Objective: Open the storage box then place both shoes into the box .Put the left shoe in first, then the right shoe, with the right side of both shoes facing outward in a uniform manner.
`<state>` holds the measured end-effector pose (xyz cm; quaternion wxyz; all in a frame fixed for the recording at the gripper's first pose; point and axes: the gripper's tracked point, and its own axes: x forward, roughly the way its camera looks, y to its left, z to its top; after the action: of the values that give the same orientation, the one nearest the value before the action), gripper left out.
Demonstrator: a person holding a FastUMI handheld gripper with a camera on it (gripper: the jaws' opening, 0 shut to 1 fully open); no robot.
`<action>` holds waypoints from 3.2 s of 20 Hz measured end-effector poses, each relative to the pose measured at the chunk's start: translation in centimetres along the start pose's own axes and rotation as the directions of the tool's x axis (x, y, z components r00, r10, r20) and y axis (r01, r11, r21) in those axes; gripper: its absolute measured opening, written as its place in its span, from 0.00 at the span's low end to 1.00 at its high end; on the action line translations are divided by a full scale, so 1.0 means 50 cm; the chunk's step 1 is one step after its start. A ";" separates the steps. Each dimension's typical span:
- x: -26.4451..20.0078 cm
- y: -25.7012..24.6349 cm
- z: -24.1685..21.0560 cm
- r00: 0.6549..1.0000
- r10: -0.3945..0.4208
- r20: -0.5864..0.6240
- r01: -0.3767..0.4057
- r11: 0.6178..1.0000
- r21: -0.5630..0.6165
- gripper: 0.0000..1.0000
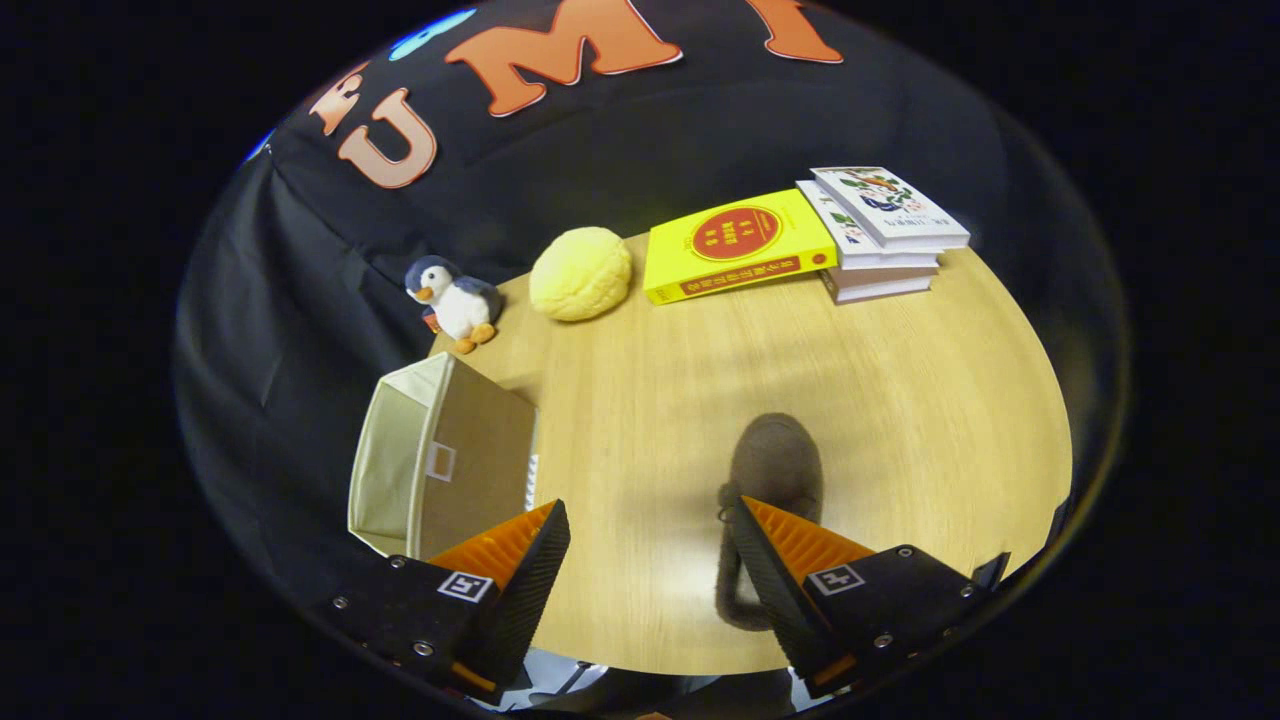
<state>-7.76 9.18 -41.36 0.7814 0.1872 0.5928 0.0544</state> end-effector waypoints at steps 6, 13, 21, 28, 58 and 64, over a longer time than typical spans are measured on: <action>0.047 -0.117 -0.072 0.995 -0.071 -0.071 0.072 0.997 0.002 0.97; 0.103 -0.199 -0.139 0.985 -0.119 -0.127 0.113 0.992 -0.052 0.90; 0.207 -0.248 -0.121 0.988 -0.135 -0.073 0.133 0.991 -0.030 0.62; 0.212 -0.259 -0.115 0.989 -0.132 -0.070 0.136 0.989 0.056 0.28; 0.061 0.440 0.049 0.994 0.104 0.020 -0.100 0.983 -0.156 0.04; 0.114 0.527 0.030 0.995 0.100 -0.020 -0.101 0.981 -0.163 0.04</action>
<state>-1.07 34.95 -36.78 0.7870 0.1518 0.5806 0.1433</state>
